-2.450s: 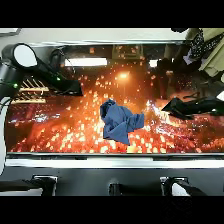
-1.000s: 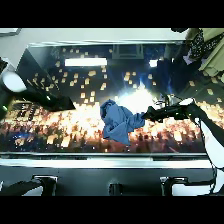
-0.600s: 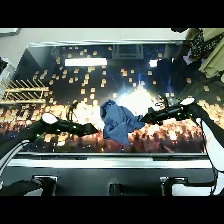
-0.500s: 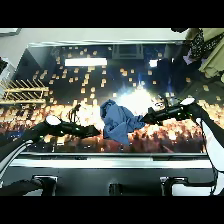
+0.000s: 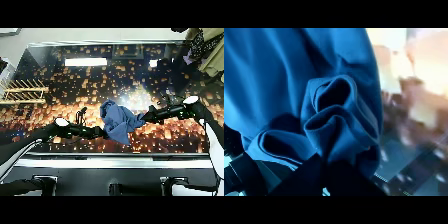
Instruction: Fold the clothes and pants, and hang the long-sleeved shirts on hangers.
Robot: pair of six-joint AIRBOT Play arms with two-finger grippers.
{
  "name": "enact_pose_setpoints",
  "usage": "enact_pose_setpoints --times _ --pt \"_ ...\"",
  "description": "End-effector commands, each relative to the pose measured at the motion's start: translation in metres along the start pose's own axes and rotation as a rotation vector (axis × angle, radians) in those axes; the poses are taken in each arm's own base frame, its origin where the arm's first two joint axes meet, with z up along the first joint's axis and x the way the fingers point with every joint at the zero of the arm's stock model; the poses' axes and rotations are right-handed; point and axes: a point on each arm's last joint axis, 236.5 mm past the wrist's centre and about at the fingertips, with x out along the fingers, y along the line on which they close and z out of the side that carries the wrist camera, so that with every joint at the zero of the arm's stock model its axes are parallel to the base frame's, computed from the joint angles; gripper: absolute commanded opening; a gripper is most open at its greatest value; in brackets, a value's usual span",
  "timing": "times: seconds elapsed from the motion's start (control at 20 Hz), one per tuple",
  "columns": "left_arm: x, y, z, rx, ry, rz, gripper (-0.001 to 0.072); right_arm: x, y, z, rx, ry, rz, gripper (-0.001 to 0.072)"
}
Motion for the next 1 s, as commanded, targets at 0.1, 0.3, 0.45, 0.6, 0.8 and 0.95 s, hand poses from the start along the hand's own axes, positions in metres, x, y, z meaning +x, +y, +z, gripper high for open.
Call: enact_pose_setpoints --times 0.1,0.3,0.45,0.6,0.8,0.95 --pt "0.007 -0.004 -0.001 -0.054 0.016 -0.037 0.0218 -0.007 0.008 0.0 -0.027 -0.023 -0.002 0.0032" --pt "0.004 -0.022 0.002 0.012 0.03 -0.074 0.0015 -0.017 0.021 0.001 -0.085 -0.058 0.0 0.0032" --pt "-0.01 -0.042 0.022 0.06 -0.009 -0.106 0.0012 -0.032 0.041 -0.001 -0.163 -0.109 0.001 0.0032" --pt "-0.049 -0.056 0.047 0.133 -0.074 -0.081 0.0011 -0.061 0.072 -0.005 -0.306 -0.208 -0.023 0.0031" --pt "-0.169 -0.064 0.09 0.249 -0.272 0.137 0.0011 -0.141 0.133 0.008 -0.552 -0.539 -0.146 0.003" --pt "-0.294 -0.101 0.114 0.319 -0.554 0.261 0.0011 -0.228 0.196 0.004 -0.705 -0.866 -0.24 0.003"
